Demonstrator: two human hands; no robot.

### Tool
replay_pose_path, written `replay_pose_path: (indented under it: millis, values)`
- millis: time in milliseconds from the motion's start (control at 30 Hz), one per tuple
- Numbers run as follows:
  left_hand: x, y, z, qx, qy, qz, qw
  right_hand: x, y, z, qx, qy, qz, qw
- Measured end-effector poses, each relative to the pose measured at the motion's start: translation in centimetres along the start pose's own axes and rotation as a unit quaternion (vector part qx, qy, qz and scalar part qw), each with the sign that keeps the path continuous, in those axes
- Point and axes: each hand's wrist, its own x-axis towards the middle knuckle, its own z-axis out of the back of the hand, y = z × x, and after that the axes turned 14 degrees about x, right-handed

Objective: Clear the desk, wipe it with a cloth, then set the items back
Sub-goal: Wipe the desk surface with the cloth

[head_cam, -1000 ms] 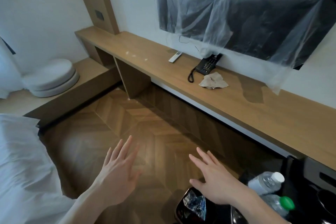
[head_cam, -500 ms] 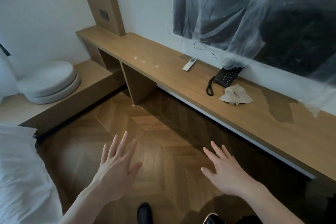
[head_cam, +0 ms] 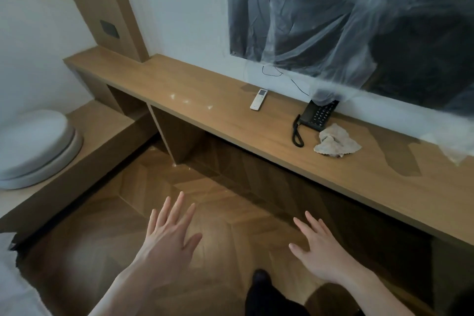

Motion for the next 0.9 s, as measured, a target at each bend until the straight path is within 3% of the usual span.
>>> replay_pose_path:
  millis: [367, 633, 733, 900]
  values:
    - [17.3, -3.8, 6.3, 0.001, 0.003, -0.041, 0.999, 15.6, -3.7, 11.5, 0.096, -0.061, -0.06, 0.992]
    - [28.7, -9.1, 8.9, -0.062, 0.019, -0.062, 0.996, 30.2, -8.6, 20.7, 0.018, -0.057, -0.126, 0.99]
    - [30.4, -10.3, 9.3, -0.078, 0.021, -0.066, 0.995, 33.1, -9.3, 21.6, 0.017, -0.058, -0.148, 0.987]
    - [32.1, -9.9, 8.3, -0.085, 0.042, -0.064, 0.993, 35.4, -11.0, 21.6, 0.042, -0.132, -0.146, 0.98]
